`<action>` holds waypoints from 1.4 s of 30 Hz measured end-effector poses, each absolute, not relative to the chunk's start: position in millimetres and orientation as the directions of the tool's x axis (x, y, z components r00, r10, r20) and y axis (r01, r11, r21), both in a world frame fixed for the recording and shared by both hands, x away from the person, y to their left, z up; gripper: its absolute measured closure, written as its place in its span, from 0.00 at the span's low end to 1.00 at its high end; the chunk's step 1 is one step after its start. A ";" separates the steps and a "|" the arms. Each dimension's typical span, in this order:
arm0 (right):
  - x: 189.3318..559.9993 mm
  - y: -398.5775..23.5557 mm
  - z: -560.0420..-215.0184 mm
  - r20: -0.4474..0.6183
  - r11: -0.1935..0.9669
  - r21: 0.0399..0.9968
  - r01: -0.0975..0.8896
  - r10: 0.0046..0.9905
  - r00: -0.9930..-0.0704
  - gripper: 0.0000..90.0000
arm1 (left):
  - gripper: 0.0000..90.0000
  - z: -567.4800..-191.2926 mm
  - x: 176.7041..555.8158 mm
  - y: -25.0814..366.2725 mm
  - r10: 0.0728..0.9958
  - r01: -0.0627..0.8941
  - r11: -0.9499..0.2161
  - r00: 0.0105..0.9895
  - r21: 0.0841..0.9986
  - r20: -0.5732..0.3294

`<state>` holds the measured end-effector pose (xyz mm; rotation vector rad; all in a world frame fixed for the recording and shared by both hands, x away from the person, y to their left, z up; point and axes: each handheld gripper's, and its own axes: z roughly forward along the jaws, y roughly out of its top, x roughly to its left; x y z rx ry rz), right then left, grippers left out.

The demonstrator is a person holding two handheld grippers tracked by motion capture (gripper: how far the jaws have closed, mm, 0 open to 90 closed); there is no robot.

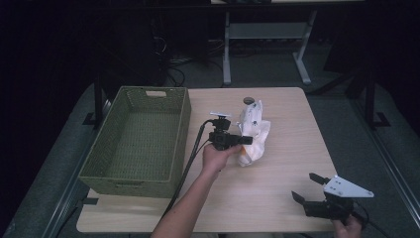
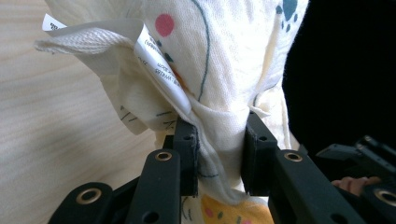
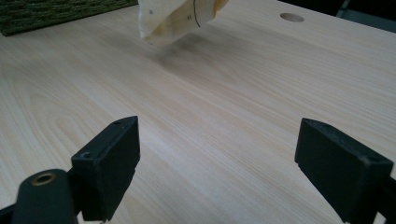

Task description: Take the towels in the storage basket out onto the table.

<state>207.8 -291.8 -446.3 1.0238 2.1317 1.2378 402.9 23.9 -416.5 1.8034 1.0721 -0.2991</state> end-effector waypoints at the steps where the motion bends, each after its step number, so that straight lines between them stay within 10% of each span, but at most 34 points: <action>1: 207.8 -291.5 -446.2 -0.030 0.317 0.875 0.365 0.790 -0.613 0.15 | 0.80 -417.5 402.2 22.4 0.533 0.776 -0.134 0.581 0.616 -0.615; 42: 206.9 -287.6 -445.3 -0.043 0.337 0.869 0.362 0.781 -0.623 0.15 | 0.58 -420.7 377.2 28.6 0.618 0.672 -0.281 0.673 0.685 -0.406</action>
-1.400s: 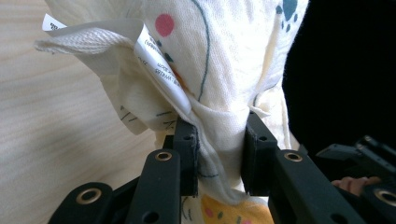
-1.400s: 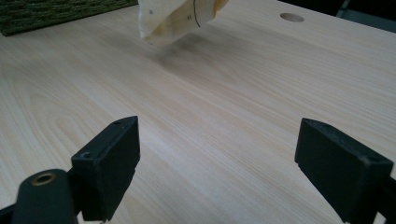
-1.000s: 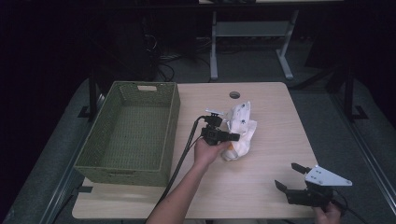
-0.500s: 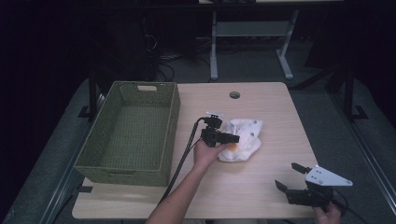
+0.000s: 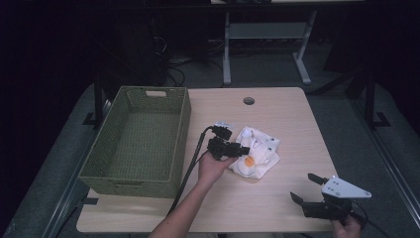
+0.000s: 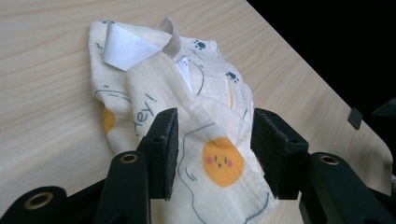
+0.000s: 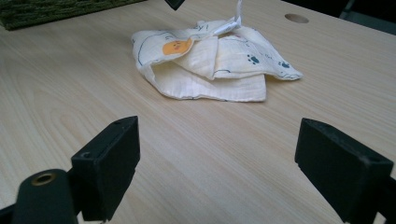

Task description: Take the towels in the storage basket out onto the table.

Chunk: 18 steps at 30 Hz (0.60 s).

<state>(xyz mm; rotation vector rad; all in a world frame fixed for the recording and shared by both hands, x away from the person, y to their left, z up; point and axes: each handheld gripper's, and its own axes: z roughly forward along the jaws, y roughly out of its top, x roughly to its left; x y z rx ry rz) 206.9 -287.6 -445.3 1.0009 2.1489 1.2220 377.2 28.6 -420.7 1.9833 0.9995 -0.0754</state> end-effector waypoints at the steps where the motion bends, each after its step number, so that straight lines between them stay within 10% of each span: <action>1: 206.9 -287.4 -445.2 -0.044 0.338 0.869 0.362 0.781 -0.624 0.15 | 0.58 -420.0 375.7 29.4 0.620 0.665 -0.290 0.678 0.688 -0.394; 18: 206.7 -284.7 -445.0 -0.053 0.350 0.864 0.362 0.777 -0.627 0.15 | 0.43 -417.9 349.8 47.4 0.617 0.605 -0.343 0.722 0.718 -0.313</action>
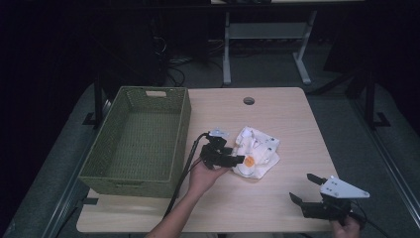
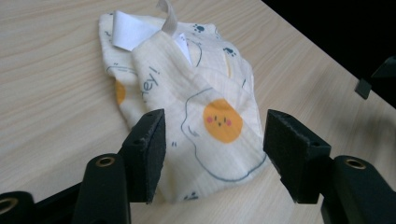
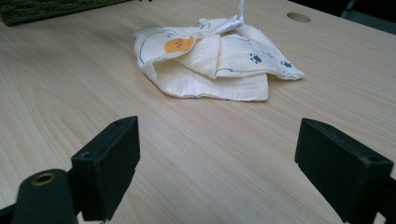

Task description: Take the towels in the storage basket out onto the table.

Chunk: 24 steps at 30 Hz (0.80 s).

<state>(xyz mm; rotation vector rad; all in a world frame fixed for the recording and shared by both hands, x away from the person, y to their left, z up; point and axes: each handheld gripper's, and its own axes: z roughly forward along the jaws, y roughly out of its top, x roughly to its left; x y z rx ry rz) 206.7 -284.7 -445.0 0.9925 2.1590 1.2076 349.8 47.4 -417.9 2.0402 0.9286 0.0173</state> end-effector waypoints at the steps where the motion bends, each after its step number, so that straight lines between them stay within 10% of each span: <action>1: 206.7 -284.4 -445.1 -0.054 0.352 0.864 0.361 0.777 -0.627 0.15 | 0.42 -418.0 347.0 50.4 0.611 0.609 -0.341 0.723 0.717 -0.323; 24: 206.6 -279.0 -444.9 -0.073 0.379 0.850 0.366 0.773 -0.630 0.15 | 0.35 -421.5 311.8 73.8 0.616 0.541 -0.395 0.756 0.743 -0.223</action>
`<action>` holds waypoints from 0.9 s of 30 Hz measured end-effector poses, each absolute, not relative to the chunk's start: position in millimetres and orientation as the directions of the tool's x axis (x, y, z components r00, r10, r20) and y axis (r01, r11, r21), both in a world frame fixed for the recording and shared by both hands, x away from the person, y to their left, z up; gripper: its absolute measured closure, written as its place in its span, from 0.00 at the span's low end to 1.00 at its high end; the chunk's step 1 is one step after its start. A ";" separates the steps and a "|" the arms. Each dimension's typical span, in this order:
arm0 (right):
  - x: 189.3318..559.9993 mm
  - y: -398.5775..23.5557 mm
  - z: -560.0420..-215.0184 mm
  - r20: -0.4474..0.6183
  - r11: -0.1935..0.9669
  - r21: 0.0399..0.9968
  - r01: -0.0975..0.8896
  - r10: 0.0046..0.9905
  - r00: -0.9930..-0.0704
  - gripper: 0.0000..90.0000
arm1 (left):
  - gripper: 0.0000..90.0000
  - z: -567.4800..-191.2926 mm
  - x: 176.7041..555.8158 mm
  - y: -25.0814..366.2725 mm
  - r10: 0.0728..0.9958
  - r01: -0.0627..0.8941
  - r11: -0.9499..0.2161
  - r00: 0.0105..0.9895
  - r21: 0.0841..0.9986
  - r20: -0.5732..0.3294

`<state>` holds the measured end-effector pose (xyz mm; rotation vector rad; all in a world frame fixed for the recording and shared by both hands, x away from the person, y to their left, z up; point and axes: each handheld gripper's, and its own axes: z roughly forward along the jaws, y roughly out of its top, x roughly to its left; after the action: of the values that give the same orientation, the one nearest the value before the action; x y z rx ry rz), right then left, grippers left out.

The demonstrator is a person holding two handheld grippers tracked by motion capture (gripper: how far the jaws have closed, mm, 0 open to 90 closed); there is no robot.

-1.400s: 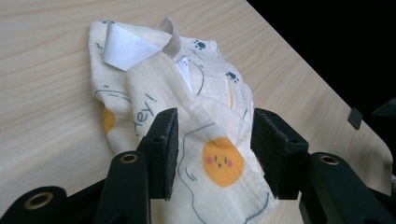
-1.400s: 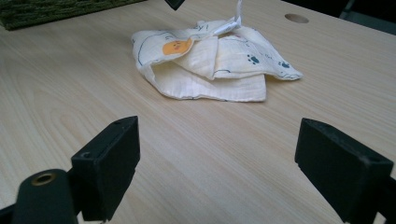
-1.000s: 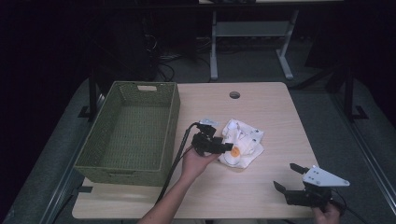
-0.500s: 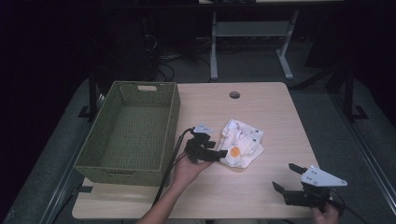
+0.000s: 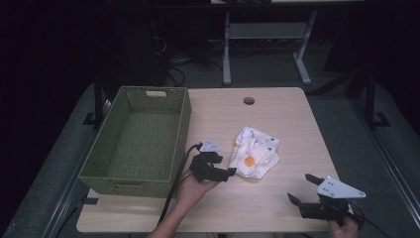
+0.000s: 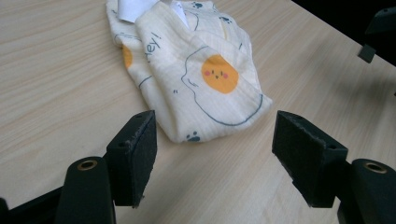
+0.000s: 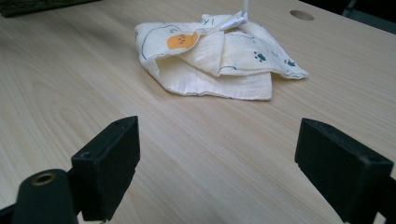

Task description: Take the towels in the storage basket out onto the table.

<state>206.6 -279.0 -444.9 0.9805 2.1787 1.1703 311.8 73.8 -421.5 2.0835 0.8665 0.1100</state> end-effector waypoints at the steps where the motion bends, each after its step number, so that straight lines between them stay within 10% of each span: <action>1: 206.4 -278.8 -444.8 -0.074 0.380 0.849 0.367 0.773 -0.630 0.15 | 0.35 -421.6 310.4 75.3 0.614 0.537 -0.401 0.759 0.742 -0.217; 27: 205.6 -281.3 -444.2 -0.090 0.386 0.848 0.363 0.780 -0.619 0.15 | 0.33 -441.3 257.2 99.0 0.593 0.495 -0.407 0.783 0.768 -0.191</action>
<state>205.6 -281.3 -444.2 0.9810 2.1672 1.1494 257.2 99.0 -441.3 2.0814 0.8080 0.1387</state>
